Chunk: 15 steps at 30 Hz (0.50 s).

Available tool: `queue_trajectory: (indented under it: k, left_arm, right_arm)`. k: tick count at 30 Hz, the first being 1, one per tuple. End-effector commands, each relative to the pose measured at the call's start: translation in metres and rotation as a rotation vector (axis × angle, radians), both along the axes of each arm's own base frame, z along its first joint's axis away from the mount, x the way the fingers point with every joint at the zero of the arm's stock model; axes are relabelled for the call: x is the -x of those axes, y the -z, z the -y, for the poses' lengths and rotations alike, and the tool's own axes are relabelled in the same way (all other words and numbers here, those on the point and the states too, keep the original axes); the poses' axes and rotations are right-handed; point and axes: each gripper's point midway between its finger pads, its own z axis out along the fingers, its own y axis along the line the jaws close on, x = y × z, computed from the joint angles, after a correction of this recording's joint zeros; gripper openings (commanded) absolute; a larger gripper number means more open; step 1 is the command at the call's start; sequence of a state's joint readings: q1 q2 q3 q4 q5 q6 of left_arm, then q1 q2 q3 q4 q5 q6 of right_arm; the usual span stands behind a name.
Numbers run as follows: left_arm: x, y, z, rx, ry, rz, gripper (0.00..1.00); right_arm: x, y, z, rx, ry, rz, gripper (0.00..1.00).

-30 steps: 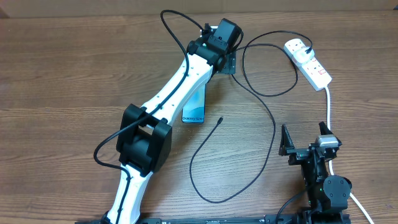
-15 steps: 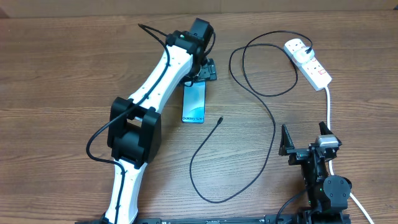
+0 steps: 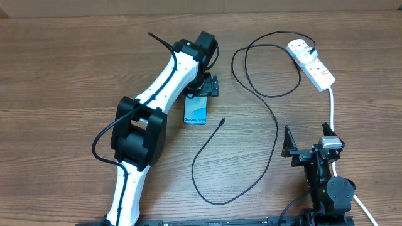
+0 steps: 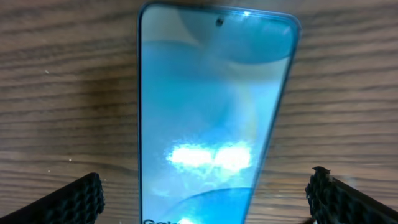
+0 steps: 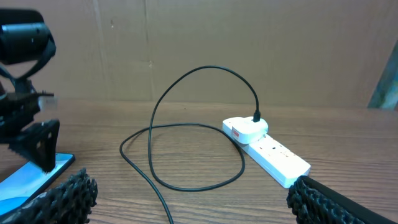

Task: Plug charger to phone and switch on socket
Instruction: 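Close the left gripper on the phone's long sides and grip it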

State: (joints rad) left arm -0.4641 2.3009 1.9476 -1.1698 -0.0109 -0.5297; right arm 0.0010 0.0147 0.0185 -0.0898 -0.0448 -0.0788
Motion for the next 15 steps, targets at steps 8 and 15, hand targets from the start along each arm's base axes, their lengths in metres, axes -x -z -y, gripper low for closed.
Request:
queue_trajectory:
  k: [8,15]
  left_arm:
    - [0.010,0.027,-0.004,-0.018,0.083,-0.040,1.00]
    - [0.016,0.036,-0.007,-0.026,0.079,-0.058,1.00]
  right_arm:
    - [0.000,0.001,0.000,0.004,0.003,0.008,1.00]
    - [0.000,0.001,0.000,0.004,0.003,0.008,1.00]
